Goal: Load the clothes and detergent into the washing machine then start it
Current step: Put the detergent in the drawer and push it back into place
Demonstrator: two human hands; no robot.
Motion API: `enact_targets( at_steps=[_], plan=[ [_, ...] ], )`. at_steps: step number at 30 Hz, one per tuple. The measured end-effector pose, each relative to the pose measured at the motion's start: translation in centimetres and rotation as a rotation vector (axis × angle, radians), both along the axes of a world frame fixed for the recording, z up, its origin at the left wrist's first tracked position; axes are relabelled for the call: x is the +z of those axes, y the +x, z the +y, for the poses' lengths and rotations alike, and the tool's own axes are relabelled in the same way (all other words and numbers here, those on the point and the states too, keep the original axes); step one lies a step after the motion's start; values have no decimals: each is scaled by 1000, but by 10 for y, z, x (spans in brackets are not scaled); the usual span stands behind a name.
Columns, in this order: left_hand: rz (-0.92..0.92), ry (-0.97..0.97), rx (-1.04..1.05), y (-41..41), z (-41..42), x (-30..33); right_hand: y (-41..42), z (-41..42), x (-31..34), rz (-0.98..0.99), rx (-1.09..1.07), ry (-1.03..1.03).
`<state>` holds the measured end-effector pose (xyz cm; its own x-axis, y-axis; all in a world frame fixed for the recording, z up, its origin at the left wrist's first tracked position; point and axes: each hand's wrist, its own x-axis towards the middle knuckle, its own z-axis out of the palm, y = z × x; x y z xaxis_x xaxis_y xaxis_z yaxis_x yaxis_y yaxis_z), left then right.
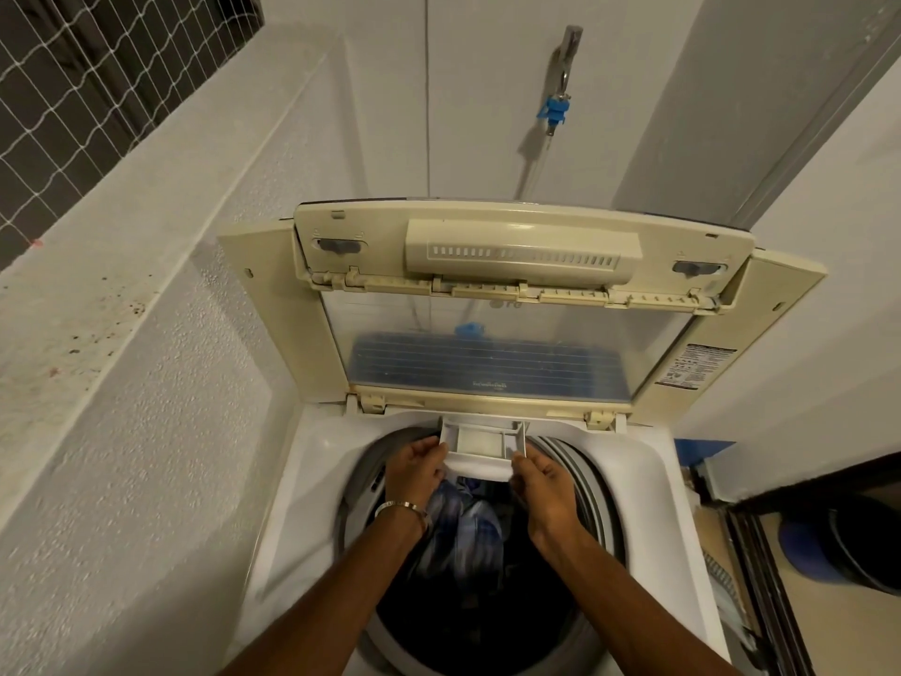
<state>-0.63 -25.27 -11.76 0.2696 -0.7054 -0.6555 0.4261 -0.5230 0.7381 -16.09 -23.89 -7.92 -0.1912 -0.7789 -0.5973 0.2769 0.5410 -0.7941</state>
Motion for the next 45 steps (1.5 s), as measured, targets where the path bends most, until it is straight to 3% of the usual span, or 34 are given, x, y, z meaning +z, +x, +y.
enact_targets(
  at_steps=[13, 23, 33, 45],
  plan=[
    [-13, -18, 7, 0, 0, -4, 2, -2, -2, 54, -14, -32],
    [2, -31, -34, 2, -1, -1, 4, 3, 2, -43, -28, -16],
    [-1, 3, 3, -6, 1, 0, 0, -5, 6, 28, -29, 38],
    [-8, -39, 9, -9, 2, -4, -5, -6, 4, 29, 12, -46]
  ],
)
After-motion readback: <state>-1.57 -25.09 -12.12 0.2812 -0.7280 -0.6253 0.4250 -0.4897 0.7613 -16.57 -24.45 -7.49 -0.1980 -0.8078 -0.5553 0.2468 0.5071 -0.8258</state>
